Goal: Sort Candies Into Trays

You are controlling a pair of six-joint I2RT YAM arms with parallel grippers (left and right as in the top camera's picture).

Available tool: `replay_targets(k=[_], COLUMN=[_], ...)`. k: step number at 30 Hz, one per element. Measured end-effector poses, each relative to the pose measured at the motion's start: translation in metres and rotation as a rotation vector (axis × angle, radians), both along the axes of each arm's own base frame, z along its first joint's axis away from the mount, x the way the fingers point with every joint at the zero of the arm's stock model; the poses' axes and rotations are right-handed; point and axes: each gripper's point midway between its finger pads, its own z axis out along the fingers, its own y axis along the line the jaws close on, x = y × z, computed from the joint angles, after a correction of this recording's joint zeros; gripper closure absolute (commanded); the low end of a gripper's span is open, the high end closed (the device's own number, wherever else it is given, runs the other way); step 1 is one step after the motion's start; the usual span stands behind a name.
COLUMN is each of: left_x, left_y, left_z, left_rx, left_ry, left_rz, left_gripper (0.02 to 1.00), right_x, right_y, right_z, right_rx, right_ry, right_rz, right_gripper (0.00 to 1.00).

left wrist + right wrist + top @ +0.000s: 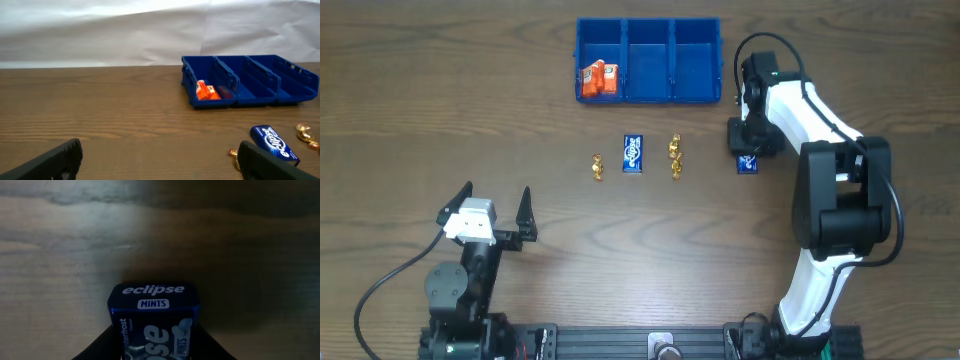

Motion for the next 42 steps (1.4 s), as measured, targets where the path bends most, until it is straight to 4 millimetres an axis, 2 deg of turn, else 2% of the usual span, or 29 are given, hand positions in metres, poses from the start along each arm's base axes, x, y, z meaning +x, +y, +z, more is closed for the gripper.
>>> replay_targets(k=[2, 4, 6, 8, 11, 14, 17, 21, 25, 28, 32, 35, 38, 42], left_x=[0.0, 0.0, 0.0, 0.0, 0.0, 0.0, 0.0, 0.0, 0.0, 0.0, 0.0, 0.0, 0.0, 0.0], left_y=[0.0, 0.0, 0.0, 0.0, 0.0, 0.0, 0.0, 0.0, 0.0, 0.0, 0.0, 0.0, 0.0, 0.0], left_z=[0.0, 0.0, 0.0, 0.0, 0.0, 0.0, 0.0, 0.0, 0.0, 0.0, 0.0, 0.0, 0.0, 0.0], left_rx=[0.0, 0.0, 0.0, 0.0, 0.0, 0.0, 0.0, 0.0, 0.0, 0.0, 0.0, 0.0, 0.0, 0.0], left_ry=[0.0, 0.0, 0.0, 0.0, 0.0, 0.0, 0.0, 0.0, 0.0, 0.0, 0.0, 0.0, 0.0, 0.0], left_rz=[0.0, 0.0, 0.0, 0.0, 0.0, 0.0, 0.0, 0.0, 0.0, 0.0, 0.0, 0.0, 0.0, 0.0], left_gripper=[0.02, 0.02, 0.02, 0.02, 0.02, 0.02, 0.02, 0.02, 0.02, 0.02, 0.023, 0.02, 0.02, 0.02], right_x=[0.006, 0.026, 0.052, 0.076, 0.103, 0.109, 0.106, 0.106, 0.112, 0.124, 0.137, 0.142, 0.145, 0.151], right_y=[0.004, 0.015, 0.034, 0.058, 0.105, 0.147, 0.177, 0.201, 0.211, 0.214, 0.219, 0.22, 0.217, 0.207], right_z=[0.011, 0.038, 0.08, 0.132, 0.223, 0.285, 0.308, 0.304, 0.276, 0.233, 0.19, 0.166, 0.152, 0.147], right_rx=[0.006, 0.019, 0.041, 0.067, 0.123, 0.15, 0.136, 0.093, 0.063, 0.04, 0.03, 0.021, 0.022, 0.029], right_ry=[-0.018, -0.104, -0.231, -0.377, -0.635, -0.826, -0.923, -0.96, -0.922, -0.854, -0.799, -0.766, -0.743, -0.733], right_rz=[0.007, 0.018, 0.033, 0.056, 0.104, 0.148, 0.171, 0.18, 0.151, 0.104, 0.084, 0.074, 0.04, -0.007], right_gripper=[0.833, 0.833, 0.833, 0.833, 0.833, 0.833, 0.833, 0.849, 0.866, 0.866, 0.866, 0.866, 0.866, 0.864])
